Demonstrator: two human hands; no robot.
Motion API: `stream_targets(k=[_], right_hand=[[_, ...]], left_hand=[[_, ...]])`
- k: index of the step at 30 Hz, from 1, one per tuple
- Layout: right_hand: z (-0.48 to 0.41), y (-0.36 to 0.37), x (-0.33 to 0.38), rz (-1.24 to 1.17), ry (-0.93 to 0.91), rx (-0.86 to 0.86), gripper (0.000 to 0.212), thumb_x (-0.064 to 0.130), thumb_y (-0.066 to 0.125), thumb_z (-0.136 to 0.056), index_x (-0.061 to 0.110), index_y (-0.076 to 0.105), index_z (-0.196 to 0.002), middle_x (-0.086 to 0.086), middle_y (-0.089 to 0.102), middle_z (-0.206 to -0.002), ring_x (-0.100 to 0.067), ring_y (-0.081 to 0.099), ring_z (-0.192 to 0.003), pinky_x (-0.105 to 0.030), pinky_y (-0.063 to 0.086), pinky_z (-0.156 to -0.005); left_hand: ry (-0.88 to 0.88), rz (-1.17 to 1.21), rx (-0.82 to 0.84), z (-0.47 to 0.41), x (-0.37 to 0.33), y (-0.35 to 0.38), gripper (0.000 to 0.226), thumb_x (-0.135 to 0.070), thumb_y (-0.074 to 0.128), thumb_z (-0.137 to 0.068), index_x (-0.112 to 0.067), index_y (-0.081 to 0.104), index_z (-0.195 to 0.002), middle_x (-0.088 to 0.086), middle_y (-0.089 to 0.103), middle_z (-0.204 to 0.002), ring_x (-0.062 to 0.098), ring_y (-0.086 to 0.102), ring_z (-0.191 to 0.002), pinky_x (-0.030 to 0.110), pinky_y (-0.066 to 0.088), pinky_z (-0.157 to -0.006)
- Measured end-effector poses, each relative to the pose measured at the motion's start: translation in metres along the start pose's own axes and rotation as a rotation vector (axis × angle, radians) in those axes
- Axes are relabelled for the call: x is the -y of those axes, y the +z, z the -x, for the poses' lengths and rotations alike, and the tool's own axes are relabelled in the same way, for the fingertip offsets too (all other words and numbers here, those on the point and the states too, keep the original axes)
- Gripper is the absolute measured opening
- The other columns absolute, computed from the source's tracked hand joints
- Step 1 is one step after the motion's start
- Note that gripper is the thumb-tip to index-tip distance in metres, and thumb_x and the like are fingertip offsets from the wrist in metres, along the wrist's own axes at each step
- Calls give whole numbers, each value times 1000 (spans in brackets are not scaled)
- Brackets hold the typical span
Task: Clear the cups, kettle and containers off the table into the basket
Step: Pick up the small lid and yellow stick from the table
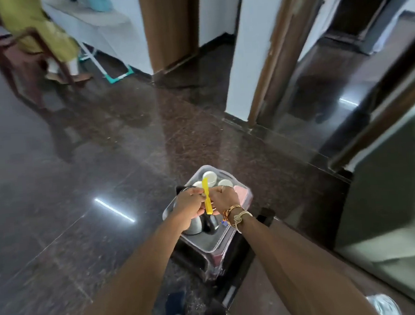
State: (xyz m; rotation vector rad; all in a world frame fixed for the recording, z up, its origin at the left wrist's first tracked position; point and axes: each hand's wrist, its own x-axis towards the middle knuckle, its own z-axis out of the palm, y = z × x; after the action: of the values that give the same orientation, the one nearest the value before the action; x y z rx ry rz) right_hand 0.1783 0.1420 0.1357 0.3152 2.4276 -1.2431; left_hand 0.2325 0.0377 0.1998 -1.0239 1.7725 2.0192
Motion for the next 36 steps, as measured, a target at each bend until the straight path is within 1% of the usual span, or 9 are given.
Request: stream_targets(k=[6, 11, 16, 22, 27, 29, 31, 33, 36], right_hand=[[-56, -14, -35, -70, 173, -110, 33, 35, 51, -69, 13, 73, -81, -7, 75, -76, -29, 72, -75, -48, 61, -73], [-61, -17, -63, -133, 323, -155, 36, 42, 53, -64, 23, 74, -85, -4, 76, -76, -30, 73, -74, -46, 62, -73], [-44, -19, -69, -198, 389, -219, 28, 34, 53, -71, 21, 75, -82, -4, 76, -73, -27, 74, -71, -45, 63, -68], [-30, -11, -80, -237, 455, -215, 34, 33, 49, -73, 15, 75, -83, -6, 75, -74, -26, 74, -69, -44, 63, -65], [-41, 6, -108, -222, 509, -140, 28, 31, 49, -69, 17, 73, -75, -5, 74, -73, -28, 73, -72, -43, 62, -71], [-44, 14, -116, -204, 512, -102, 25, 34, 51, -68, 22, 72, -72, -6, 74, -77, -30, 72, -77, -44, 61, -77], [-42, 18, -114, -272, 522, -90, 24, 32, 56, -75, 25, 76, -86, -15, 74, -96, -37, 70, -94, -46, 59, -85], [-45, 22, -119, -349, 524, -68, 32, 23, 55, -92, 7, 68, -117, -23, 67, -118, -42, 64, -110, -46, 56, -92], [-50, 27, -130, -396, 545, -46, 32, 22, 53, -96, 6, 64, -122, -24, 63, -125, -42, 61, -116, -45, 55, -93]], left_hand=[[-55, -122, 193, -43, -26, 31, 23, 1, 52, -93, -14, 63, -107, 4, 63, -80, 14, 60, -62, 20, 50, -52], [-88, -259, 292, -69, -20, 46, 26, 6, 51, -91, -16, 65, -94, 4, 64, -73, 10, 61, -54, 18, 50, -46], [-122, -347, 388, -83, -5, 56, 31, 7, 52, -88, -13, 66, -107, 9, 66, -82, 17, 61, -66, 24, 53, -56], [-174, -433, 436, -105, 27, 65, 33, 8, 47, -81, -7, 70, -100, 23, 72, -103, 36, 72, -89, 51, 60, -78], [-171, -611, 361, -124, 56, 73, 31, -10, 45, -73, -14, 70, -92, 17, 73, -86, 32, 72, -76, 45, 60, -66], [-166, -643, 344, -124, 57, 78, 22, -9, 48, -83, -11, 68, -92, 19, 72, -93, 33, 72, -82, 49, 61, -73], [-170, -681, 315, -123, 56, 86, 18, -5, 51, -91, -3, 68, -97, 20, 70, -94, 33, 71, -83, 47, 61, -75], [-197, -738, 301, -126, 58, 95, 18, -8, 50, -96, 2, 64, -103, 19, 65, -87, 29, 67, -73, 40, 61, -70], [-186, -873, 282, -132, 62, 105, 14, -12, 49, -98, -2, 58, -98, 18, 61, -86, 30, 64, -72, 39, 61, -70]])
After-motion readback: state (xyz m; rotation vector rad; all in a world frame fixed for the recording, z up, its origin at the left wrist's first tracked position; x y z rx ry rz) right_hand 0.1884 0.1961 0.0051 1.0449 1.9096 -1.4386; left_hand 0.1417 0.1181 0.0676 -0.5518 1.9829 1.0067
